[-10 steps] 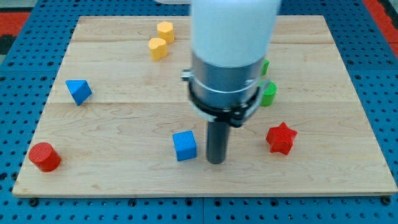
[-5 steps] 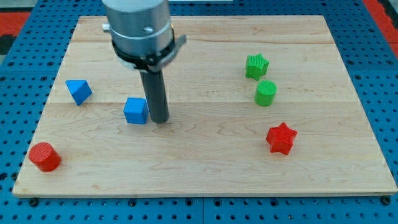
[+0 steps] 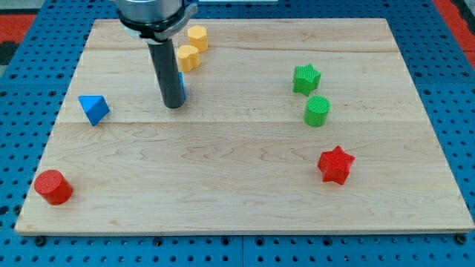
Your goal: Push blue cube below the yellow heart
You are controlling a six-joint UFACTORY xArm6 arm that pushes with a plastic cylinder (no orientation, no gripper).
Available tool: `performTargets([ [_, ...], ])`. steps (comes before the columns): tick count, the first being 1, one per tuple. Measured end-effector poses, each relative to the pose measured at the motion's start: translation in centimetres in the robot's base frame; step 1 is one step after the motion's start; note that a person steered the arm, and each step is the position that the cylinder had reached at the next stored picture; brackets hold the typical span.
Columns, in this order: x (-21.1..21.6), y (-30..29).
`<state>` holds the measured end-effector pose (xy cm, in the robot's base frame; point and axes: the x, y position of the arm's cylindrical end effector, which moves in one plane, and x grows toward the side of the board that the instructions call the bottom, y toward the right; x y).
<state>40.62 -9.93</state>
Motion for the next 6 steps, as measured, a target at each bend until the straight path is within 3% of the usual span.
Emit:
performTargets([
  [1, 0.0, 0.6],
  [2, 1.7, -4.3],
  [3, -1.8, -6.4],
  [4, -4.6, -3.9],
  [5, -4.6, -2.5],
  [6, -2.8, -5.4],
])
